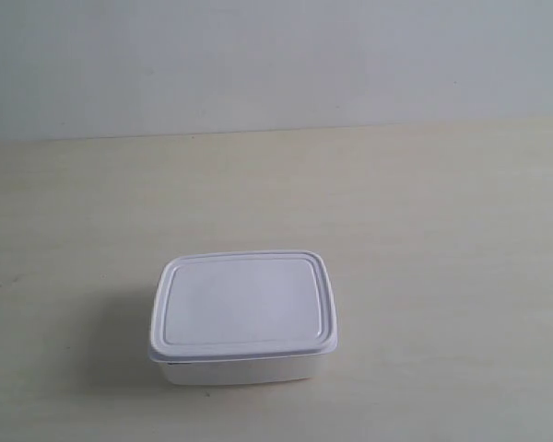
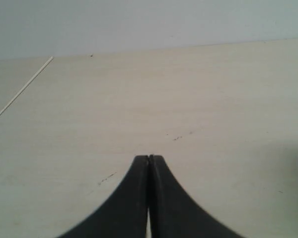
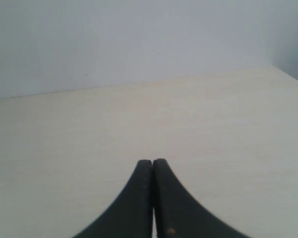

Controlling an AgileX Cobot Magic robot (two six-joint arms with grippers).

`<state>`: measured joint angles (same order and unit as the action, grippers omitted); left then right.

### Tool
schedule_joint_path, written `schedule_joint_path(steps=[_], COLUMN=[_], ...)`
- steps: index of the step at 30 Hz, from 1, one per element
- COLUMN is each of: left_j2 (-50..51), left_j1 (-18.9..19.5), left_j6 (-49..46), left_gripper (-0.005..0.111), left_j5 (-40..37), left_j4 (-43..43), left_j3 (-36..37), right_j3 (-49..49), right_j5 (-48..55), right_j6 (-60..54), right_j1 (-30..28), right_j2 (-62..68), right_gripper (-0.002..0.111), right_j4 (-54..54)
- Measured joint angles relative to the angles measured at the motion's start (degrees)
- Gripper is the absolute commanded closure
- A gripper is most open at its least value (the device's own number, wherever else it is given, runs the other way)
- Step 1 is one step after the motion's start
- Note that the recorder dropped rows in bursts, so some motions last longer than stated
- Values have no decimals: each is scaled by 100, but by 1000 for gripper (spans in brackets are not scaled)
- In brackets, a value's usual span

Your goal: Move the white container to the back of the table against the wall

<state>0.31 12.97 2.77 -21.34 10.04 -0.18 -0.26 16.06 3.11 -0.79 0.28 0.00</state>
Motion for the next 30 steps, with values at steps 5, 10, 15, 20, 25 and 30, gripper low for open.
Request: schedule_joint_path(steps=[5,10,15,20,25,30], left_j2=[0,0,0,0,0,0], left_j1=[0,0,0,0,0,0], left_j6=[-167,-277,-574,-597,-621,-621], left_gripper=[107,107,107,107,107,107], left_j5=[0,0,0,511,1270,1805], left_j4=[15,15,433,661,707,707], left_j3=[0,0,0,8,8,18], right_j3=[0,0,0,0,0,0], right_j5=[0,0,-361,-1079,-1371,-1638], right_j6=[-11,-1,-1,-1,-1,11], right_j1=[0,0,0,0,0,0], right_j2=[0,0,0,0,0,0], right_gripper=[108,108,108,108,108,108], right_j4=[-56,-69,-33,371,946,1974])
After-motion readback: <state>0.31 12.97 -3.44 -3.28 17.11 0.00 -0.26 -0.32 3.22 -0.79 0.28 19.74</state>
